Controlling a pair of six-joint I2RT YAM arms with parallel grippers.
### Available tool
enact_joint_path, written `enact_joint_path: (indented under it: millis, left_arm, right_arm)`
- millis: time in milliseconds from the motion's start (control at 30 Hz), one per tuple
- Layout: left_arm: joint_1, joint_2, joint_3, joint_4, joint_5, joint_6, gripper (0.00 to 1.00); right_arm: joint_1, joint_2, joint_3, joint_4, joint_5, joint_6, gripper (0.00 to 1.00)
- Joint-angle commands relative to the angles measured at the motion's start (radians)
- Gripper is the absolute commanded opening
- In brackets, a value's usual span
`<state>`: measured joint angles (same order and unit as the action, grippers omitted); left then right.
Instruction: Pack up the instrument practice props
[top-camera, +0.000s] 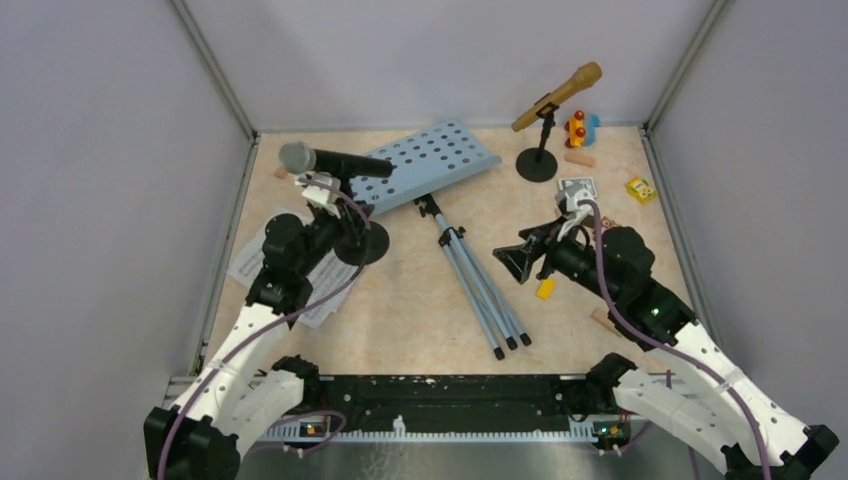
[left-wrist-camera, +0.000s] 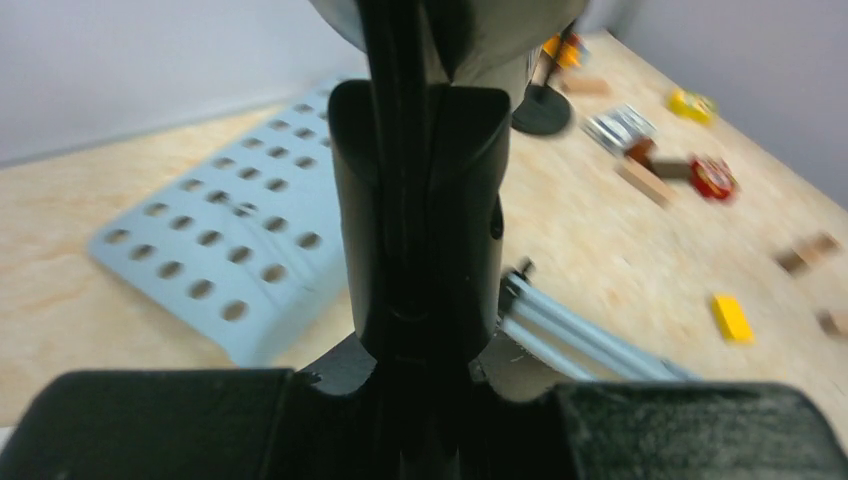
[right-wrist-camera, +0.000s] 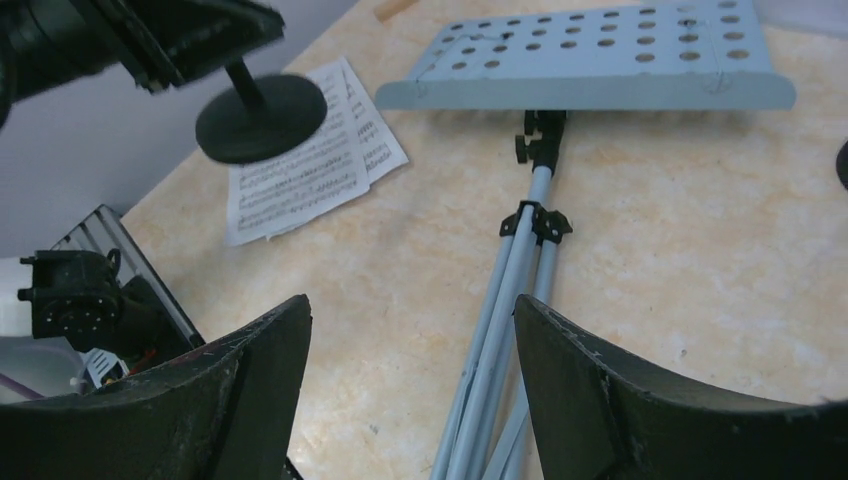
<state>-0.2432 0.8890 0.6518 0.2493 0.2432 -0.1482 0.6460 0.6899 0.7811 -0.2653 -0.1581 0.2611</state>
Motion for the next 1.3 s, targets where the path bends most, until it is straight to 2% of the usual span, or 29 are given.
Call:
enact_joint_path:
  millis: [0, 100, 200, 333, 433, 600, 867, 1067, 1267]
  left_arm:
    - [-0.050, -0.124, -0.014, -0.058, 0.131, 0.044, 0.00]
    - [-0.058, -0.147, -0.035, -0.098, 0.258, 0.056, 0.00]
    - [-0.069, -0.144, -0.047, -0.122, 0.384, 0.069, 0.00]
    - [-0.111, -0.127, -0.057, -0.138, 0.481, 0.115, 0.00]
    - [-0.162, -0.093, -0.049, -0.167, 0.505, 0.190, 0.00]
    - [-0.273, -0.012, -0.026, -0.185, 0.502, 0.256, 0.00]
    - [-0.499, 0.112, 0.002, -0.183, 0.397, 0.318, 0.00]
    - [-0.577, 0.169, -0.005, -0.165, 0.359, 0.330, 0.00]
    - [-0.628, 0.228, 0.007, -0.165, 0.332, 0.351, 0.00]
  right_arm:
    - [0.002, -0.099, -0.021, 0.125, -0.005, -0.061, 0.73]
    - [0.003, -0.184, -0.058, 0.167, -0.043, -0.195, 0.73]
    - [0.004, -0.267, -0.075, 0.181, -0.105, -0.336, 0.78]
    - [0.003, -0.277, -0.002, 0.071, -0.238, -0.485, 0.83]
    - [0.003, -0.227, 0.083, -0.030, -0.348, -0.528, 0.84]
    - [0.004, -0.099, 0.172, -0.065, -0.472, -0.466, 0.81]
    - [0.004, 0.115, 0.194, 0.029, -0.503, -0.355, 0.77]
    - [0.004, 0.164, 0.145, 0.126, -0.555, -0.295, 0.75]
    - [0.008, 0.188, 0.114, 0.144, -0.637, -0.274, 0.71]
